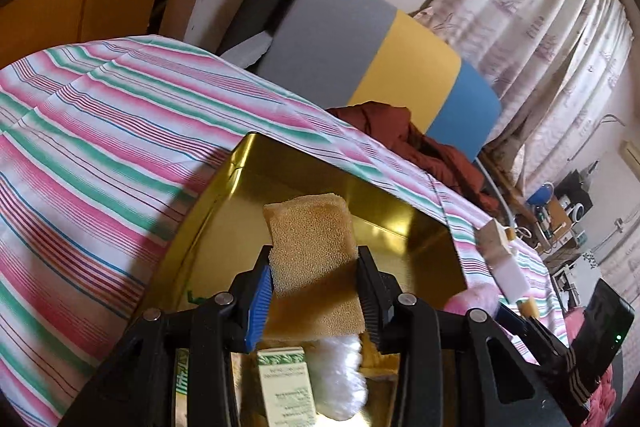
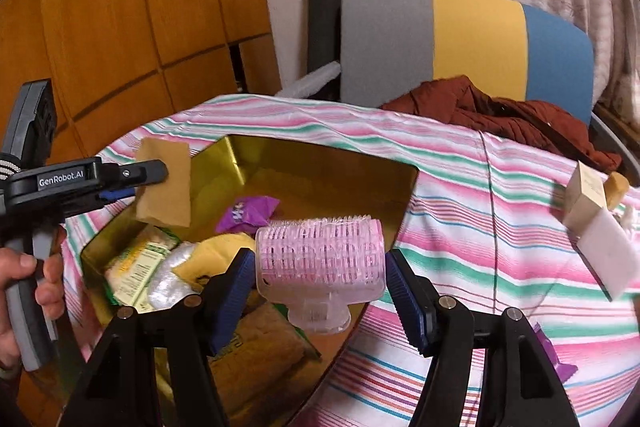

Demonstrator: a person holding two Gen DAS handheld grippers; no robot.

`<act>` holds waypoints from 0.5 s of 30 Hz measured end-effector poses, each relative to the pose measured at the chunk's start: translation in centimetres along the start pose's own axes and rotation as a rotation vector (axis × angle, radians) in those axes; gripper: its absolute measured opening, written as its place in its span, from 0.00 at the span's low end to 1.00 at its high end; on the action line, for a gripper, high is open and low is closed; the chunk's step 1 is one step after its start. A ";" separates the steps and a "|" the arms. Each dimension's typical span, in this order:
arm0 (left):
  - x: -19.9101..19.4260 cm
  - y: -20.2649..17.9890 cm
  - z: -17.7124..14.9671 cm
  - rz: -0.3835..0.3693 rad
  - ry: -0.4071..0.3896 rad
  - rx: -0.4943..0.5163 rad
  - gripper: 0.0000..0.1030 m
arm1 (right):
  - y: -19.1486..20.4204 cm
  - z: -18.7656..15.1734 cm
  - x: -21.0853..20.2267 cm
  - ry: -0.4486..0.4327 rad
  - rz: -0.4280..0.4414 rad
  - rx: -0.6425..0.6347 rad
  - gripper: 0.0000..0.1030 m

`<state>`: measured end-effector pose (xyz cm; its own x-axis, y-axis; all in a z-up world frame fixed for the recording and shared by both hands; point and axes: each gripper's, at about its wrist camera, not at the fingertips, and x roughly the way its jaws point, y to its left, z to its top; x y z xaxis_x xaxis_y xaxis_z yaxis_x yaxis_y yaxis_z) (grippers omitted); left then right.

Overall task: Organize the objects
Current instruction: 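Carry the hair roller and sponge into the gold tray and release both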

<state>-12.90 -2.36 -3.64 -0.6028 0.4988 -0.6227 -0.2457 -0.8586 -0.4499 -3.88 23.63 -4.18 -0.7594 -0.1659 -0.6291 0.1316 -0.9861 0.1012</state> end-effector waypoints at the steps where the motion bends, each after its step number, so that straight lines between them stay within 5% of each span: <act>1: 0.2 -0.1 0.1 0.004 0.002 0.003 0.38 | -0.2 -0.1 0.0 0.003 -0.003 0.012 0.68; 8: 0.9 0.2 0.1 0.031 0.013 0.001 0.38 | -1.6 -1.4 -2.1 -0.027 0.003 0.079 0.76; 12: 0.9 0.6 0.4 0.090 0.006 -0.021 0.55 | -2.5 -2.5 -3.2 -0.031 0.012 0.137 0.77; 15: 0.3 1.0 0.5 0.116 -0.008 -0.056 0.58 | -3.2 -3.2 -3.9 -0.032 0.016 0.176 0.77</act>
<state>-13.67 -3.11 -3.95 -0.6311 0.3956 -0.6673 -0.1311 -0.9022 -0.4108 0.68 27.44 -4.49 -0.7785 -0.1787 -0.6017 0.0322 -0.9687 0.2460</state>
